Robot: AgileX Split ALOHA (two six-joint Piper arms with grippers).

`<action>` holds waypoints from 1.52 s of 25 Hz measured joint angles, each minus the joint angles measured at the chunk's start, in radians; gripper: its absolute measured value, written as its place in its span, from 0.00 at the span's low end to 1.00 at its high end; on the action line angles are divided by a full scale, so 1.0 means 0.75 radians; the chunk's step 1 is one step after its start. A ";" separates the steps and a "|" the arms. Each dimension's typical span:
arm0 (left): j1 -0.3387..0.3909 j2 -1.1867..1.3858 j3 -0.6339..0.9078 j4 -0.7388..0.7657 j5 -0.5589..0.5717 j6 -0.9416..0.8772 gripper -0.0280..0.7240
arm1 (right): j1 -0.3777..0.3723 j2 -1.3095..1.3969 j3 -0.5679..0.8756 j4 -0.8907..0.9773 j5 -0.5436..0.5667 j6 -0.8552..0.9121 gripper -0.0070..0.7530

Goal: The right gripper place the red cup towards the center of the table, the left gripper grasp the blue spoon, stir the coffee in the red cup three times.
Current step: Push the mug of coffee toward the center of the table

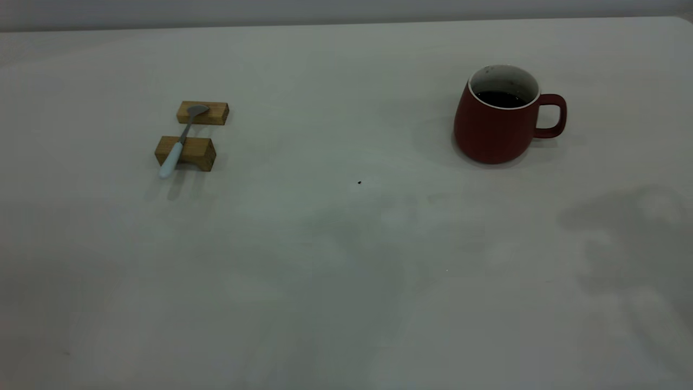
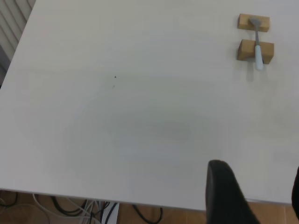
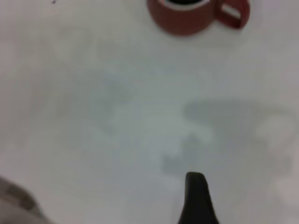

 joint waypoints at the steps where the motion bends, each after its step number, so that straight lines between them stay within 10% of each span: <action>1: 0.000 0.000 0.000 0.000 0.000 0.000 0.60 | 0.000 0.057 -0.052 0.002 -0.008 -0.017 0.78; 18: 0.000 0.000 0.000 0.000 0.000 0.001 0.60 | 0.057 0.918 -0.644 0.043 -0.111 -1.131 0.77; 38: 0.000 0.000 0.000 0.001 0.000 0.000 0.60 | 0.139 1.205 -0.704 0.633 -0.368 -1.923 0.77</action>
